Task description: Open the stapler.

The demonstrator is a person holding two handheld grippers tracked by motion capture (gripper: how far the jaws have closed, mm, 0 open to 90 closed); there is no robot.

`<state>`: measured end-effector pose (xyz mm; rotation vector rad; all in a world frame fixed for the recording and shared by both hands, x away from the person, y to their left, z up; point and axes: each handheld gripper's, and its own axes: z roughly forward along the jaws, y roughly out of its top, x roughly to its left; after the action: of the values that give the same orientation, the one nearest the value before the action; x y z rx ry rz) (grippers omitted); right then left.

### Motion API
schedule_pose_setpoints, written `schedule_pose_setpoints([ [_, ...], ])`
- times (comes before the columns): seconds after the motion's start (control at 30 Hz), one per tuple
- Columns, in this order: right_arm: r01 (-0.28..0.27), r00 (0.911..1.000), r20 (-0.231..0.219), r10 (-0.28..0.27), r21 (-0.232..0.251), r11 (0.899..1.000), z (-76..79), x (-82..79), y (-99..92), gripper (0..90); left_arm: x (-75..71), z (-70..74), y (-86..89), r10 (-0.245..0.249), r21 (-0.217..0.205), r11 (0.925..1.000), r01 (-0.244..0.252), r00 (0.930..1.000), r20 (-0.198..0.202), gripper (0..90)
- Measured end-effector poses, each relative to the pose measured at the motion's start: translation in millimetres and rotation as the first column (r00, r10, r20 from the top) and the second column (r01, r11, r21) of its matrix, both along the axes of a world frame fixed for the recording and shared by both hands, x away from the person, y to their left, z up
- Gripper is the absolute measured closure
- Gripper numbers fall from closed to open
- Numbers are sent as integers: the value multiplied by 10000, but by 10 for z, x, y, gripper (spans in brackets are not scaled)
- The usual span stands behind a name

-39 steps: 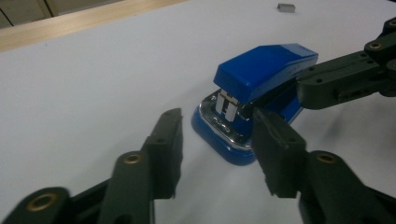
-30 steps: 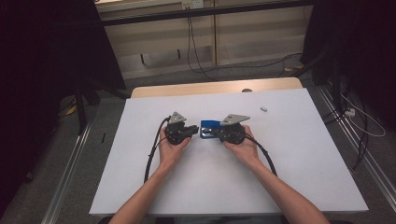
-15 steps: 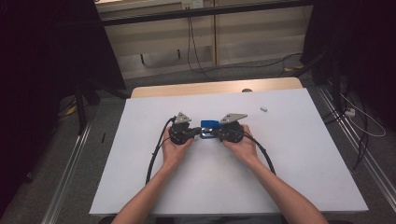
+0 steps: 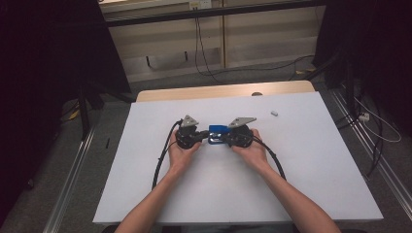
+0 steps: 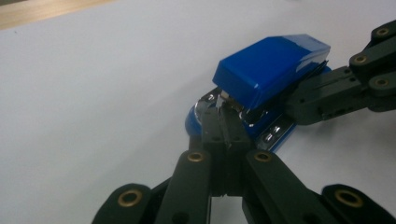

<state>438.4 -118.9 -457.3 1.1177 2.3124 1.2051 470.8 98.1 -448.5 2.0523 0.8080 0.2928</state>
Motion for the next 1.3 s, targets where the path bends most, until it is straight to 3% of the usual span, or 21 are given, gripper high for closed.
schedule_pose_setpoints([
  [0.23, 38, 10000, 29, -38, -20, 10000, -1, -2, 3, 900, -28, 42, -12, 15, -91, 10000, -13, 9998, 175, 900],
  [0.7, 51, 9999, 110, -50, -80, 10000, -2, -4, 9, 900, -29, 65, -5, 34, -352, 9994, -28, 9999, 154, 900],
  [0.83, -97, 9989, 444, 118, -485, 9988, 3, -17, 32, 900, -22, 84, -4, -1, -454, 9990, 12, 9997, 248, 900],
  [0.97, 1, 9995, 329, 9, -281, 9996, -4, -15, 21, 900, 2, 100, -3, -56, -592, 9982, 70, 9997, 253, 900],
  [1.3, -96, 9990, 437, 115, -427, 9990, 0, -21, 28, 900, -1, 158, -25, 26, -830, 9965, 2, 9994, 334, 900],
])
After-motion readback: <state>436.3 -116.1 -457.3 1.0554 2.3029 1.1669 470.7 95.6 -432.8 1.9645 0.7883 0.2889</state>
